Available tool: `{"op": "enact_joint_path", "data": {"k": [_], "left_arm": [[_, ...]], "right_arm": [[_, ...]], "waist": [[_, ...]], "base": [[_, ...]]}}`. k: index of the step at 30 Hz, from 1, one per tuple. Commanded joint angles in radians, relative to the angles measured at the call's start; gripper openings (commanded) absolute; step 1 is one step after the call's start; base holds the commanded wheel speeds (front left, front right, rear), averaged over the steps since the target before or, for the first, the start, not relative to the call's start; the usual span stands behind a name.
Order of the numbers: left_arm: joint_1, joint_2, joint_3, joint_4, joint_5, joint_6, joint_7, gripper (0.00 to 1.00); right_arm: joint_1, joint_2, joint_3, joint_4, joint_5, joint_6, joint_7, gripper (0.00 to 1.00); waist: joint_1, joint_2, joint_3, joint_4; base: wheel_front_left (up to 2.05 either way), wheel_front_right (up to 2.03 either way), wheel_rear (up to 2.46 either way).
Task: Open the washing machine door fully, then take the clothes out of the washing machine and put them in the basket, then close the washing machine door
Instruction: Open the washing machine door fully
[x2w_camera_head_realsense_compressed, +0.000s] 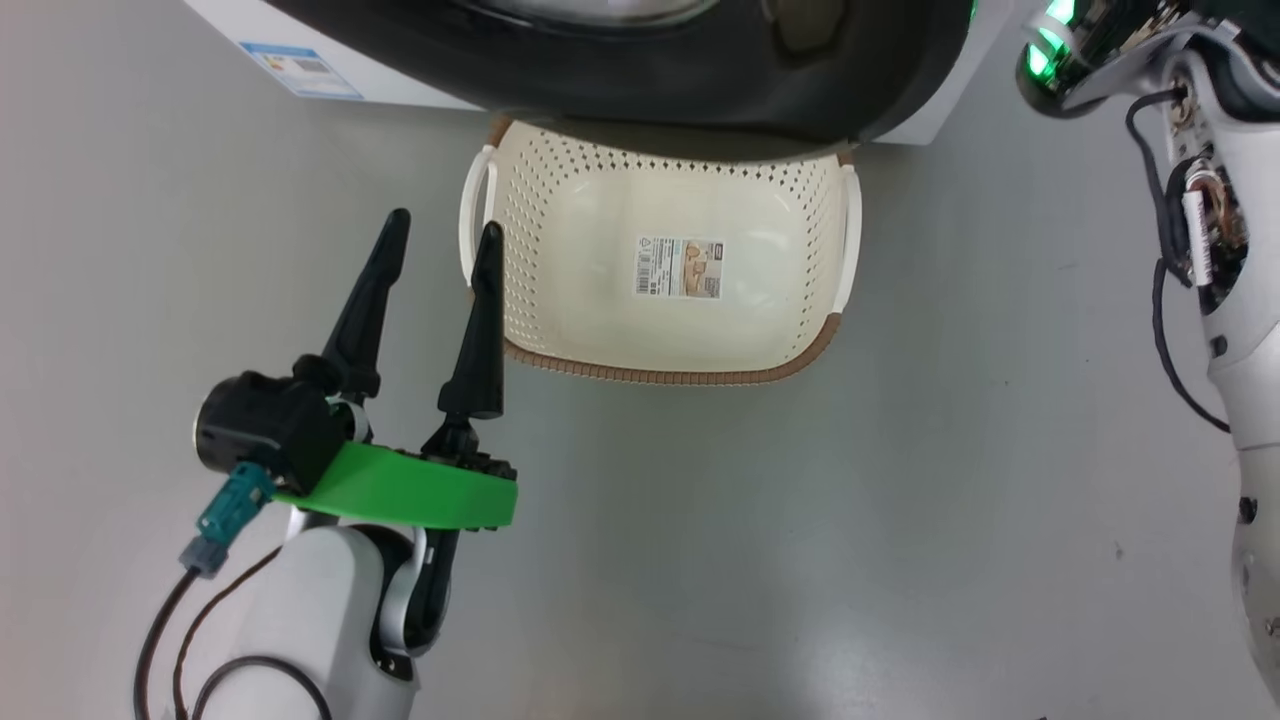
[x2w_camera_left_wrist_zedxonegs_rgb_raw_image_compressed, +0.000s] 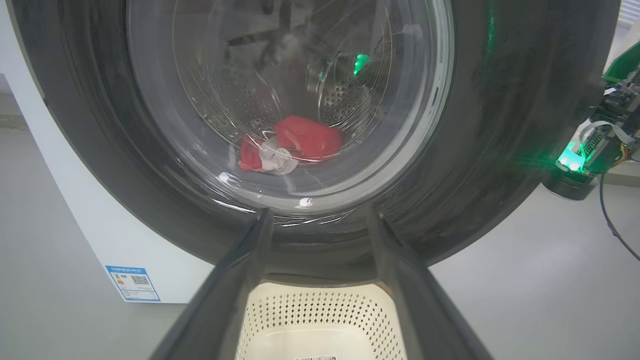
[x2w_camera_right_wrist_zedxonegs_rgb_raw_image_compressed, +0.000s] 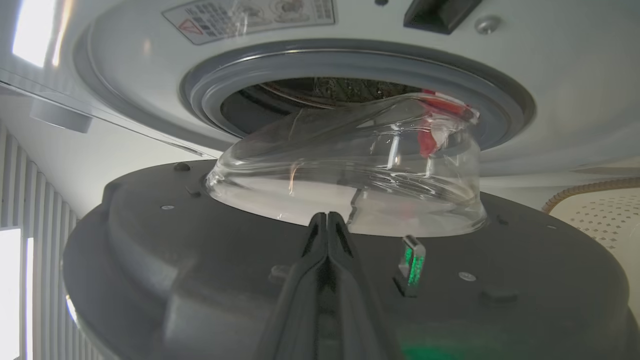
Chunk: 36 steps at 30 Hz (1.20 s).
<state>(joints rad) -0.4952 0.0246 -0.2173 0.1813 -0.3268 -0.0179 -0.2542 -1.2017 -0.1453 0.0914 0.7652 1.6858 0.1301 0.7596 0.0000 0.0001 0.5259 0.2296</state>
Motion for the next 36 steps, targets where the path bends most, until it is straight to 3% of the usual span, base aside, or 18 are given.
{"op": "enact_joint_path", "data": {"k": [1,15,23,24,25,26,27,36], "left_arm": [[0.015,0.026,0.036,-0.017,0.007,-0.001,-0.008,1.00],[0.060,0.026,0.075,-0.005,0.029,-0.007,-0.008,1.00],[0.064,0.026,0.087,-0.011,0.038,-0.010,-0.008,1.00],[0.064,0.026,0.089,-0.012,0.040,-0.010,-0.008,1.00],[0.064,0.026,0.092,-0.013,0.040,-0.010,-0.008,1.00],[0.065,0.026,0.095,-0.014,0.041,-0.011,-0.008,1.00],[0.065,0.026,0.099,-0.014,0.042,-0.011,-0.008,1.00],[0.088,0.026,0.129,-0.021,0.060,-0.016,-0.008,1.00]], "right_arm": [[0.021,0.037,0.018,-0.036,-0.007,0.001,0.016,0.00],[0.105,0.069,0.057,-0.059,-0.016,0.001,0.068,0.00],[0.138,0.061,0.077,-0.101,-0.105,0.001,-0.026,0.01],[0.144,0.054,0.085,-0.115,-0.130,0.001,-0.049,0.18],[0.152,0.048,0.092,-0.130,-0.152,0.001,-0.074,0.43],[0.161,0.042,0.098,-0.147,-0.173,0.001,-0.098,0.84],[0.171,0.037,0.104,-0.164,-0.192,0.001,-0.123,1.00],[0.276,-0.014,0.136,-0.304,-0.286,0.001,-0.315,1.00]], "waist": [[0.0000,-0.0001,-0.020,-0.007],[0.0000,-0.0001,-0.100,-0.053],[0.0000,-0.0001,-0.102,-0.076],[0.0000,-0.0001,-0.101,-0.079],[0.0000,-0.0001,-0.101,-0.083],[0.0000,-0.0001,-0.101,-0.087],[0.0000,-0.0001,-0.101,-0.092],[0.0000,-0.0001,-0.112,-0.135]], "base": [[0.00,0.00,0.00],[0.00,0.00,0.00],[0.00,0.00,0.00],[0.00,0.00,0.00],[0.00,0.00,0.00],[0.00,0.00,0.00],[0.00,0.00,0.00],[0.00,0.00,0.00]]}}
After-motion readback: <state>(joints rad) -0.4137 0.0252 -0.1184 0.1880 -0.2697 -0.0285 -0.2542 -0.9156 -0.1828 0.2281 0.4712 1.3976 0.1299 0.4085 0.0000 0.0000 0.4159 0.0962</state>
